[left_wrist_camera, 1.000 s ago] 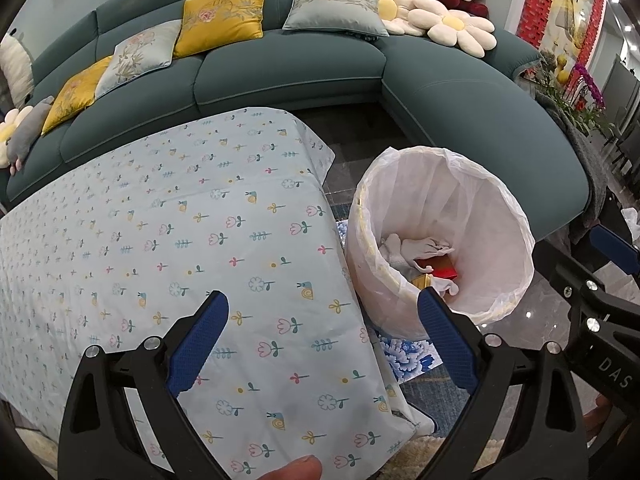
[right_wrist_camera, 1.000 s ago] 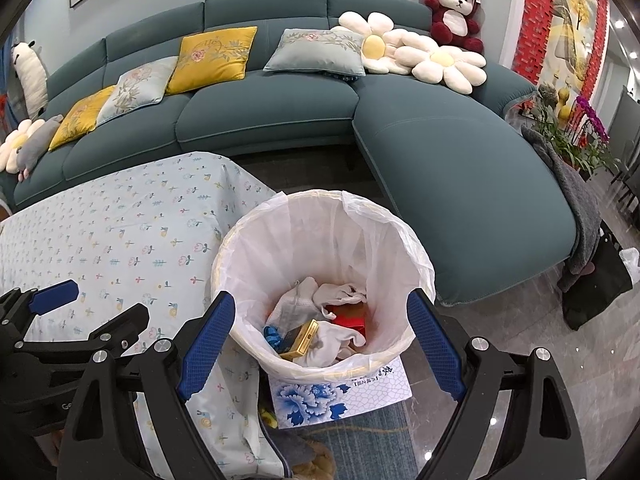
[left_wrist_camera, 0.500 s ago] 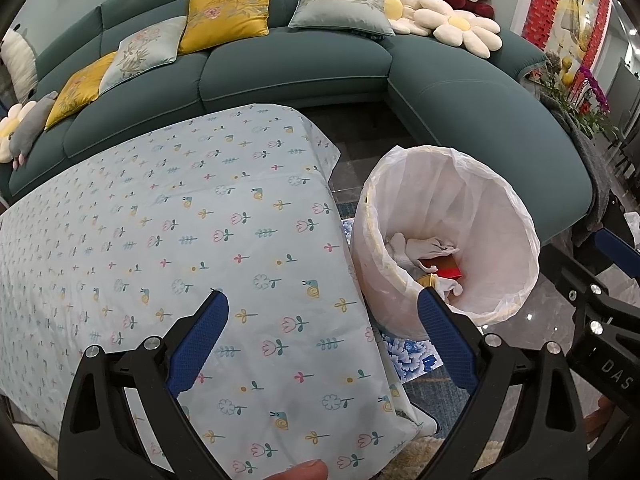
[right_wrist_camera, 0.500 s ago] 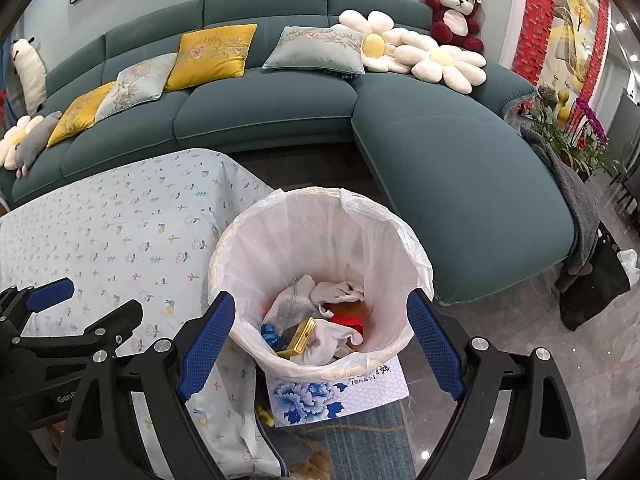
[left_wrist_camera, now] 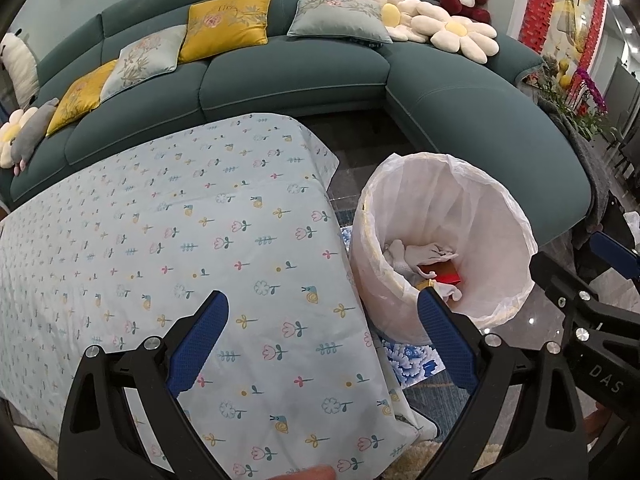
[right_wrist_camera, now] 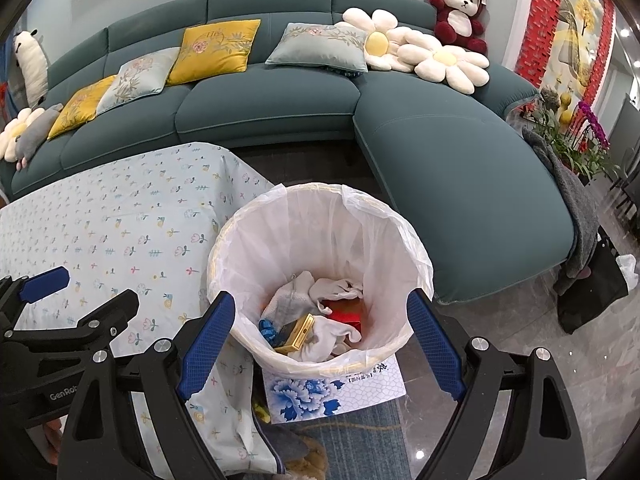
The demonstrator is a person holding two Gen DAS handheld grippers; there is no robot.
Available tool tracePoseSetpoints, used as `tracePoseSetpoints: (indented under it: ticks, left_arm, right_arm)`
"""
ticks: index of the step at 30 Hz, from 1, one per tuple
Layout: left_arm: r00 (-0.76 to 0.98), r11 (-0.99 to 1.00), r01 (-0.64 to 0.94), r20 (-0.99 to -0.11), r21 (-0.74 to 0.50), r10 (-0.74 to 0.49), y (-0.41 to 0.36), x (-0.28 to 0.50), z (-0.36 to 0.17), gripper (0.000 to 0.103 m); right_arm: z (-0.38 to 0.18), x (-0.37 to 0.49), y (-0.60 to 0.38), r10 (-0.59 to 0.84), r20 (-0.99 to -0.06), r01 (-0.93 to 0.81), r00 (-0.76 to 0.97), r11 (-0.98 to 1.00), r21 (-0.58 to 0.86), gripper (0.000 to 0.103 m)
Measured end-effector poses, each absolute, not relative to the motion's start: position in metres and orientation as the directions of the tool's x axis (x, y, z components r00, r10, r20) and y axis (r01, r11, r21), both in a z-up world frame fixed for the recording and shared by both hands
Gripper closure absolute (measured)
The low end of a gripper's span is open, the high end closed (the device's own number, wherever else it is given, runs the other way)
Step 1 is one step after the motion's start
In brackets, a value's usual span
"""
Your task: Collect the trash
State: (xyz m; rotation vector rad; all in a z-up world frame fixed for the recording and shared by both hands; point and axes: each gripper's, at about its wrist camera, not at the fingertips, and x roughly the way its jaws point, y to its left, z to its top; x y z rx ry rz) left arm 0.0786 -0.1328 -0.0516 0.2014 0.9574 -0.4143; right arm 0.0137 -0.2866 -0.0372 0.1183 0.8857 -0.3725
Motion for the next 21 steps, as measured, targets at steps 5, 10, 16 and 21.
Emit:
tracePoseSetpoints:
  ticks: [5,10,16,21]
  left_arm:
    - [0.51,0.914,0.405,-0.827,-0.011,-0.236,-0.131,0.0802,-0.0534,0.012]
    - [0.503,0.919,0.393,-0.831,-0.022,-0.235,-0.1299,0.0811,-0.0547,0.012]
    - [0.508,0.917,0.398,-0.829,-0.013,-0.232,-0.1311,0.0792,-0.0541,0.012]
    - [0.505,0.913,0.409,-0.831,-0.007,-0.233,-0.1339,0.0785,-0.0549,0.012]
  right_arm:
    - [-0.0373,0.014,-0.2872,-0.272,-0.774,0.368,0.572,0.928,-0.054,0.019]
    - [-0.0374,0.0136,-0.288,-0.271,-0.774,0.367,0.573,0.929,-0.054,0.019]
    - [-0.0386,0.0124,-0.2884,-0.272,-0.774,0.367,0.572,0.928,-0.055,0.019]
    - [-0.0401,0.0118,-0.2884,-0.274,-0.772,0.368,0.573,0.928,-0.057,0.019]
